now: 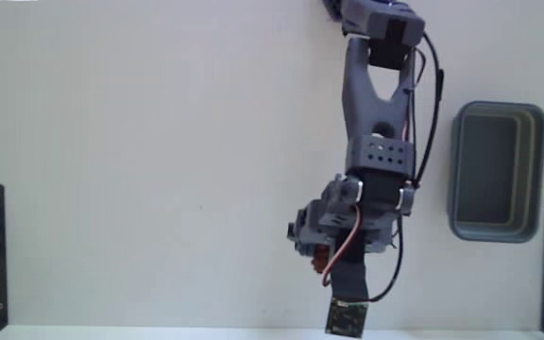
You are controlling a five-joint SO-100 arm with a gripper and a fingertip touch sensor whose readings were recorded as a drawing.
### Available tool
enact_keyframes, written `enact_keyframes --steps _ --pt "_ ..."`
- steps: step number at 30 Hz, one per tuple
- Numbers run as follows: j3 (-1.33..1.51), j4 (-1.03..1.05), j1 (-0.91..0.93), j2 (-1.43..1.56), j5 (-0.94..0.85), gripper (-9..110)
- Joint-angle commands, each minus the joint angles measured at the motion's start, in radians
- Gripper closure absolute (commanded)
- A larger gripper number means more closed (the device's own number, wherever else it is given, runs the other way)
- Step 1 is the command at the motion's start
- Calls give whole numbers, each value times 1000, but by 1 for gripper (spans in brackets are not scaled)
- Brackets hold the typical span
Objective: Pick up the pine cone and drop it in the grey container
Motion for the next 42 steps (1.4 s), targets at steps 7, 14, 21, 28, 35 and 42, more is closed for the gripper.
enact_keyframes --steps 7,14,21,28,35,42 --pt "-56 21 16 33 5 54" --pt "-49 19 4 38 5 54" --pt "-29 14 -34 53 5 54" --pt "1 7 -89 76 5 54" --pt "42 -3 -164 106 5 54" --pt "89 -14 -250 141 5 54"
